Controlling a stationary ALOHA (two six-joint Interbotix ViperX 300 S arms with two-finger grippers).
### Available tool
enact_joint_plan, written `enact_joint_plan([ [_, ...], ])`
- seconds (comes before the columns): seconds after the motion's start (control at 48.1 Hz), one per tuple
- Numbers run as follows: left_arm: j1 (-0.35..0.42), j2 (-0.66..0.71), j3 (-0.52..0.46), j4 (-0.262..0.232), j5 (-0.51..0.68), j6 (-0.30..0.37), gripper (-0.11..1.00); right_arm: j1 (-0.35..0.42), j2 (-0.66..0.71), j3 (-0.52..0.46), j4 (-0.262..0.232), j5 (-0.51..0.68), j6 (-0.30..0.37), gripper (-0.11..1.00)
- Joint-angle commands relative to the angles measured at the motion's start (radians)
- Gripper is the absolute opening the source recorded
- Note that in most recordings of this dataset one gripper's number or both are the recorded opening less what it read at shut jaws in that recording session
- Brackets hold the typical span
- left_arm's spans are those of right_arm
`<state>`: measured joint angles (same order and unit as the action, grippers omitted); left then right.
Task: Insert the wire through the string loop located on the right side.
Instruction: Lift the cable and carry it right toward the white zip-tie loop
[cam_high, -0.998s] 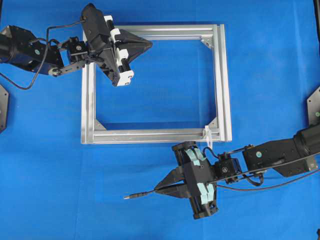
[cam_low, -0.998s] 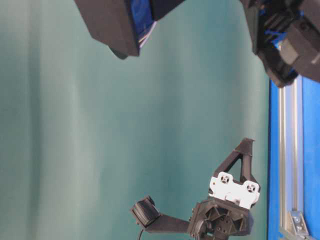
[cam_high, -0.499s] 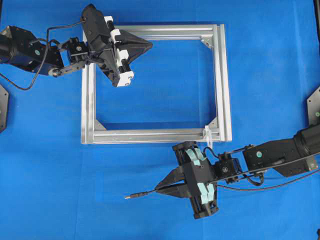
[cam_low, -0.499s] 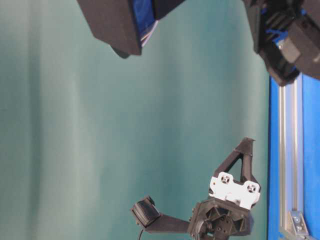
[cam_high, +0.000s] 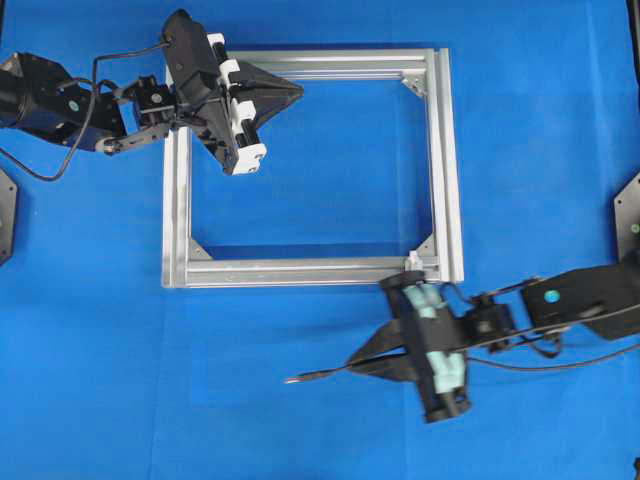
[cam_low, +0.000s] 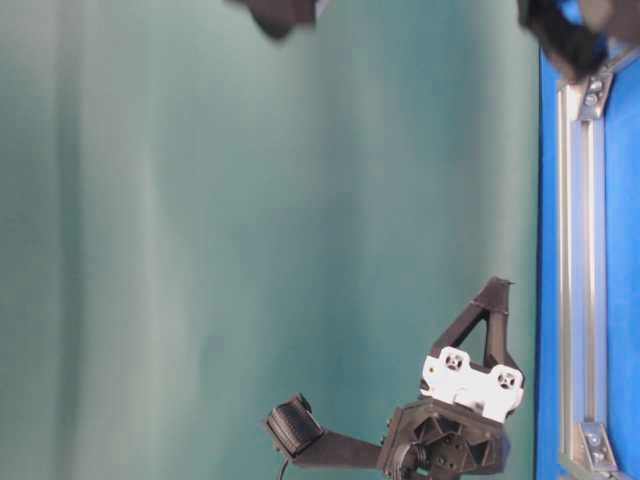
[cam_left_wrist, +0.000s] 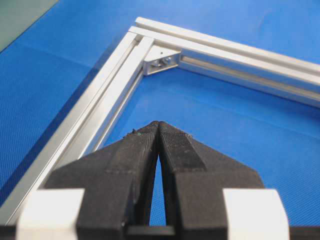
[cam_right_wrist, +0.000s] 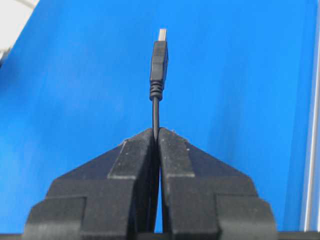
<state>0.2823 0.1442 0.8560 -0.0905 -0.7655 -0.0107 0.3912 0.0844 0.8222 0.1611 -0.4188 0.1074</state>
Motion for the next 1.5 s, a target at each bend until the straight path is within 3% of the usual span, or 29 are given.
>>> enact_joint_plan([
  [0.0, -0.006, -0.032, -0.003, 0.002, -0.008, 0.000, 0.00, 0.015, -0.069, 0.051, 0.005, -0.009, 0.002, -0.04],
  [0.353, -0.012, -0.032, -0.002, 0.002, -0.009, -0.002, 0.00, 0.018, -0.285, 0.316, 0.038, -0.008, 0.002, -0.04],
  [0.644, -0.014, -0.034, -0.002, 0.002, -0.011, 0.000, 0.00, 0.018, -0.465, 0.457, 0.038, 0.046, 0.002, -0.04],
  [0.852, -0.015, -0.032, -0.002, 0.002, -0.011, -0.002, 0.00, 0.018, -0.548, 0.505, 0.038, 0.071, 0.002, -0.04],
  [1.102, -0.017, -0.032, -0.002, 0.003, -0.012, -0.002, 0.00, 0.000, -0.541, 0.508, 0.038, 0.058, -0.002, -0.04],
  [1.476, -0.020, -0.034, 0.000, 0.002, -0.012, -0.002, 0.00, -0.135, -0.541, 0.522, 0.037, 0.035, -0.008, -0.04],
])
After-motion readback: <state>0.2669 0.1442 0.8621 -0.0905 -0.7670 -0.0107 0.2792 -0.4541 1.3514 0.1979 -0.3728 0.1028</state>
